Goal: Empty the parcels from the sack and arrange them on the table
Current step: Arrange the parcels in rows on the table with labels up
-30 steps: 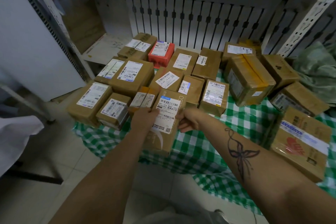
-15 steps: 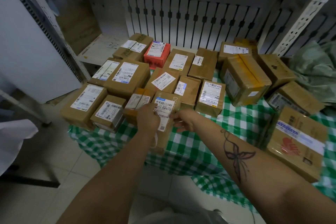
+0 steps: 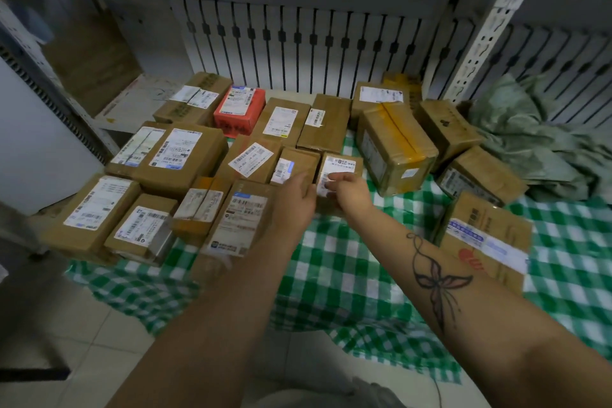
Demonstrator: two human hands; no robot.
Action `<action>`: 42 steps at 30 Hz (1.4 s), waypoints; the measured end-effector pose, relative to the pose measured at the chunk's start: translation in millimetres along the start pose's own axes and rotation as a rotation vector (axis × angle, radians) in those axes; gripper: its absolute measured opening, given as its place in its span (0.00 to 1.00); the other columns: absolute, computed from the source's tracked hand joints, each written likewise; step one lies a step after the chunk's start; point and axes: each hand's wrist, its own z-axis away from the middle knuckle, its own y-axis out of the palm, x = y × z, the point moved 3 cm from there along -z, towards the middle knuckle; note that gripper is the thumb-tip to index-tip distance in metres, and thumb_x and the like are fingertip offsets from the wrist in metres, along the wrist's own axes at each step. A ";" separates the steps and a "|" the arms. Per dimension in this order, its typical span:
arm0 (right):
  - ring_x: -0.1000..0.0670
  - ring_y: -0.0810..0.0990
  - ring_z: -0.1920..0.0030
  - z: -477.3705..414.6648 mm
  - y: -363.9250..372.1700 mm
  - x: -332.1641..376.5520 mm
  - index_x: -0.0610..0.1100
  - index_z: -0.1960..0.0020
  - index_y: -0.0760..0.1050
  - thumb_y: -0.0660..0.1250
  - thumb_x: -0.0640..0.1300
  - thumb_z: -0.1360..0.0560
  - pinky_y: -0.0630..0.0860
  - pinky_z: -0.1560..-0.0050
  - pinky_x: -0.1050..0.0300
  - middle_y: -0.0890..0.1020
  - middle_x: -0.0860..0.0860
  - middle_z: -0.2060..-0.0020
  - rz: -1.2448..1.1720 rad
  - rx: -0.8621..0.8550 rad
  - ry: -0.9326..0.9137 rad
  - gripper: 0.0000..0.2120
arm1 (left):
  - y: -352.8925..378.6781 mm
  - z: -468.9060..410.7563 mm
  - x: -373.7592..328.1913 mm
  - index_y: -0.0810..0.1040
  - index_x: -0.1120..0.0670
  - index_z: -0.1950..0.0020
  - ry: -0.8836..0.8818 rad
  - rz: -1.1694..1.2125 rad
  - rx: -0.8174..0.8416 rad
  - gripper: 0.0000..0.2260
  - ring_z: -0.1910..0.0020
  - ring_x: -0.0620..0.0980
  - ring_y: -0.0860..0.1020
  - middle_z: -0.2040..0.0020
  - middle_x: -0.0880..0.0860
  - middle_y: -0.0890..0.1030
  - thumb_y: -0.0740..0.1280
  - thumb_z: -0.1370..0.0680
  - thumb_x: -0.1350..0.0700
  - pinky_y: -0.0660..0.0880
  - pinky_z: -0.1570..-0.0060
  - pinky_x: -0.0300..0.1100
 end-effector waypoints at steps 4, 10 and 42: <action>0.46 0.76 0.59 -17.5 -41.9 11.1 0.41 0.48 0.75 0.62 0.33 0.26 0.75 0.61 0.56 0.77 0.44 0.56 0.065 -0.137 -0.076 0.10 | 32.8 -11.8 -29.4 0.70 0.57 0.31 -0.001 0.040 0.048 0.18 0.35 0.55 0.73 0.34 0.56 0.75 0.61 0.21 0.60 0.69 0.39 0.43; 0.42 0.76 0.41 -45.5 -112.5 20.0 0.40 0.38 0.71 0.62 0.36 0.25 0.74 0.38 0.46 0.77 0.43 0.42 0.089 -0.303 -0.058 0.16 | 82.1 -28.7 -60.3 0.68 0.56 0.29 -0.069 0.100 0.124 0.19 0.34 0.55 0.72 0.32 0.57 0.73 0.61 0.21 0.60 0.69 0.38 0.44; 0.37 0.52 0.29 -125.6 -174.2 56.0 0.55 0.25 0.50 0.72 0.56 0.34 0.63 0.33 0.42 0.56 0.43 0.31 0.563 -0.210 0.041 0.45 | 160.0 -117.4 -83.2 0.69 0.57 0.31 -0.337 0.271 0.263 0.17 0.35 0.55 0.71 0.33 0.56 0.72 0.57 0.20 0.62 0.68 0.41 0.42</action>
